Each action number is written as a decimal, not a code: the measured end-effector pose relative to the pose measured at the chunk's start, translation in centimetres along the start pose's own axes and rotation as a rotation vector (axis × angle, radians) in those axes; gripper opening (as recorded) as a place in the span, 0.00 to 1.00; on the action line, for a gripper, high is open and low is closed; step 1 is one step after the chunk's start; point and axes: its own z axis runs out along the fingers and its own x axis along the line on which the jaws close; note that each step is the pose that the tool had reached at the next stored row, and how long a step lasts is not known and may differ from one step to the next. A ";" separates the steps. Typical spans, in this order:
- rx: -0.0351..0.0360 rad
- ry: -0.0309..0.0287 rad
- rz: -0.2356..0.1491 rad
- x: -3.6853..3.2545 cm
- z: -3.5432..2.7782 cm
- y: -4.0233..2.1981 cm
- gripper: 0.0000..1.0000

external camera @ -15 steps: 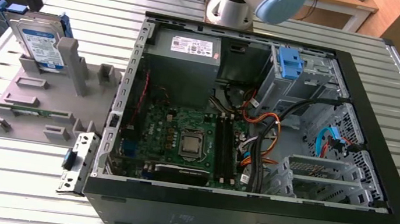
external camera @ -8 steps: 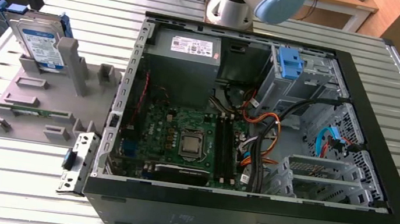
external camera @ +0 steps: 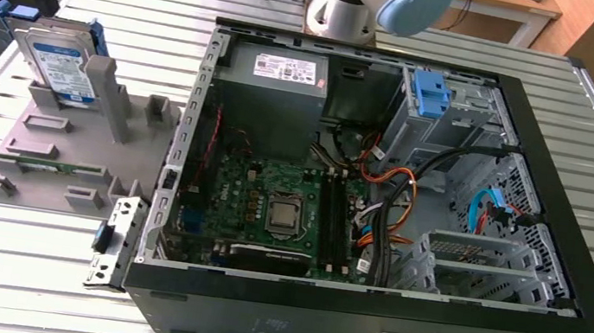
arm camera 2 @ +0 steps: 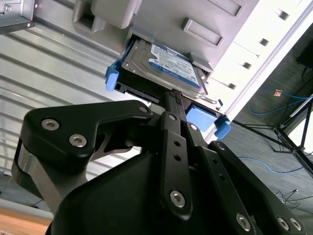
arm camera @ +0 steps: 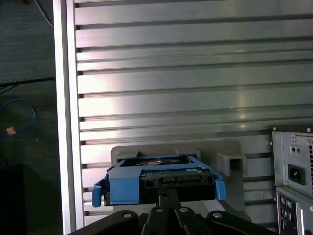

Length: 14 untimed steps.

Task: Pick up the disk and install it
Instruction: 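Reach for the disk, then pick up the disk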

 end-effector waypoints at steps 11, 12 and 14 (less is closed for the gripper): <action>0.0005 0.0001 0.000 0.44 0.21 -0.02 0.11; 0.0005 0.0001 0.000 0.44 0.25 -0.02 0.11; 0.0005 0.0001 0.000 0.44 0.26 -0.02 0.11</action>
